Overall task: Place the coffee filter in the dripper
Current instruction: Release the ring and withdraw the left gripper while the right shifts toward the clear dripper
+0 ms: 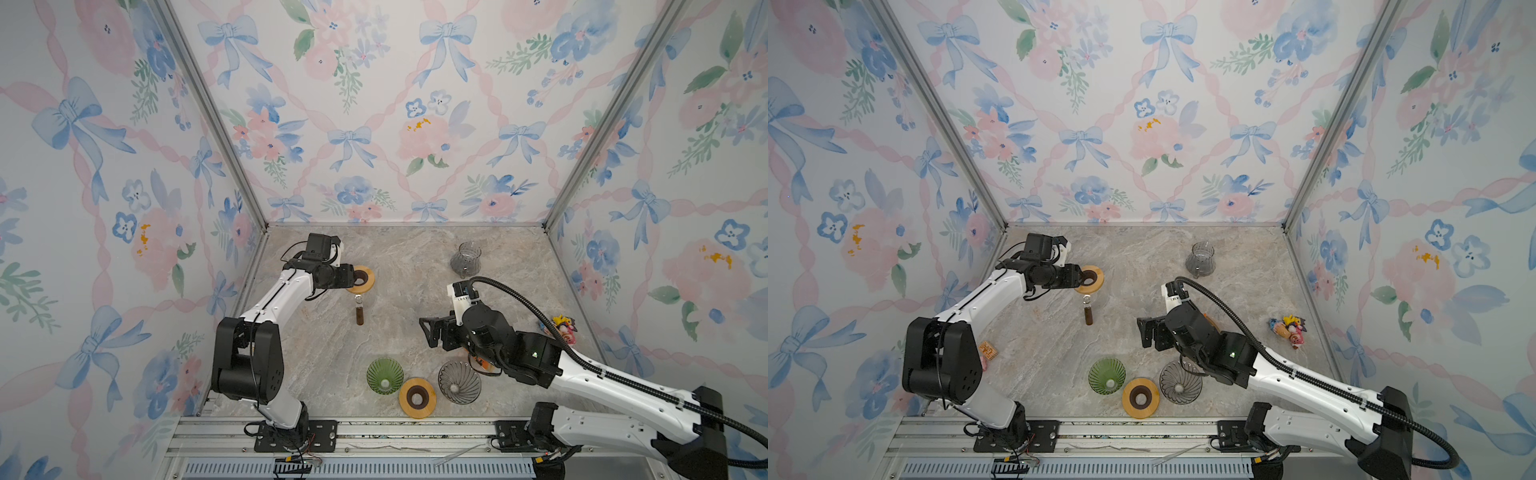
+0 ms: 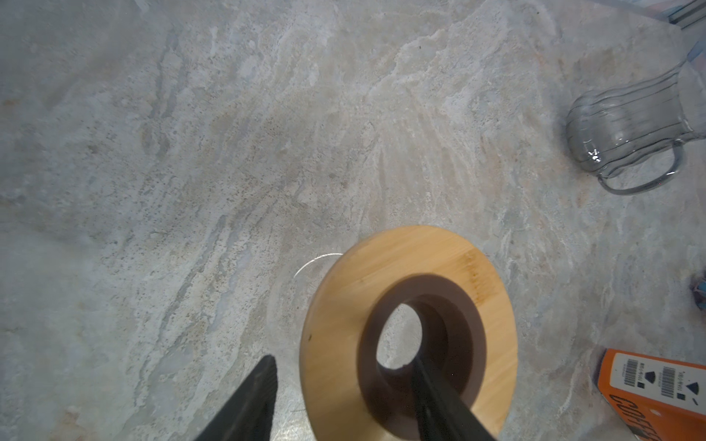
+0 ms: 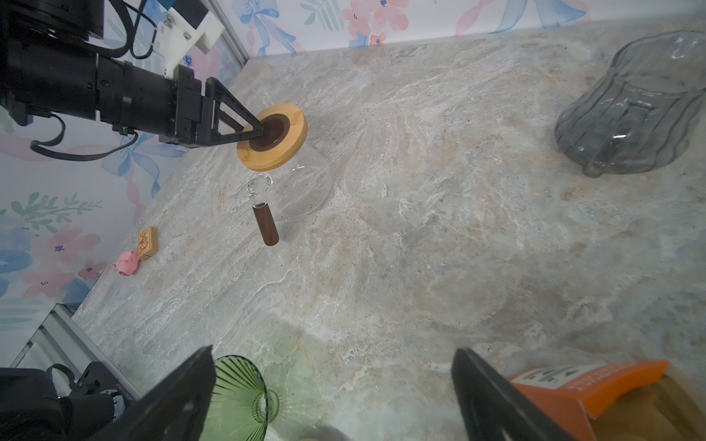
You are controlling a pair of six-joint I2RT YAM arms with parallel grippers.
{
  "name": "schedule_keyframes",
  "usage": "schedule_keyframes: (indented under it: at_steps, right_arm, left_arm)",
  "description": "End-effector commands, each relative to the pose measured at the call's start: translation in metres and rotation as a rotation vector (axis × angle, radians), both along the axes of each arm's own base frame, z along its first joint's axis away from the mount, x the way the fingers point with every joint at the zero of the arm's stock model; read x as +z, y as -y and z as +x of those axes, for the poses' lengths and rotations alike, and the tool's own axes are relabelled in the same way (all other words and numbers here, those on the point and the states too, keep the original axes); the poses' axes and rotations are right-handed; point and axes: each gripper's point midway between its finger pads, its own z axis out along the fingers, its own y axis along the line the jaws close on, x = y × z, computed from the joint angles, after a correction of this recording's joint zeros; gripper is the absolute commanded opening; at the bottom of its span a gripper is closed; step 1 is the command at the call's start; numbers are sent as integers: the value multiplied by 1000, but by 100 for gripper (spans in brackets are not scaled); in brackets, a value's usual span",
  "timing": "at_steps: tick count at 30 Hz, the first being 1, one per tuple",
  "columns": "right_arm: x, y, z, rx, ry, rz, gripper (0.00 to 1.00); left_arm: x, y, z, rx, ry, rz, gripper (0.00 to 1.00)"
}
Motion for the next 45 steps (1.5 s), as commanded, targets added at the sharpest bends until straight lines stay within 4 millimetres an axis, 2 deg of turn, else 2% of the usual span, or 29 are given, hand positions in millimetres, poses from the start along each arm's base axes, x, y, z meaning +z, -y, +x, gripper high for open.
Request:
schedule_keyframes:
  at_steps: [1, 15, 20, 25, 29, 35, 40, 45]
  right_arm:
    - [-2, 3, -5, -1, -2, -4, 99]
    - [-6, 5, -7, -7, -3, -13, 99]
    - [-7, 6, -7, -8, -3, -16, 99]
    - [-5, 5, -10, 12, 32, -40, 98]
    - [-5, 10, -13, 15, 48, -53, 98]
    - [-9, 19, -20, 33, 52, -55, 97]
    - [-16, 31, -28, 33, 49, -55, 97]
    - [-23, 36, -37, 61, 33, -52, 97]
  left_arm:
    - [-10, -4, -2, 22, -31, 21, 58]
    - [-12, -3, -1, 29, -39, 17, 54]
    - [-10, -3, -1, 31, -35, 11, 57]
    - [1, -12, -1, 75, -12, -7, 60]
    - [11, -12, -6, 72, 19, -15, 62]
    - [26, -11, -27, 72, 54, -37, 62]
    - [28, -1, -61, 58, 45, -109, 63]
    - [17, 18, -103, 34, 4, -158, 63]
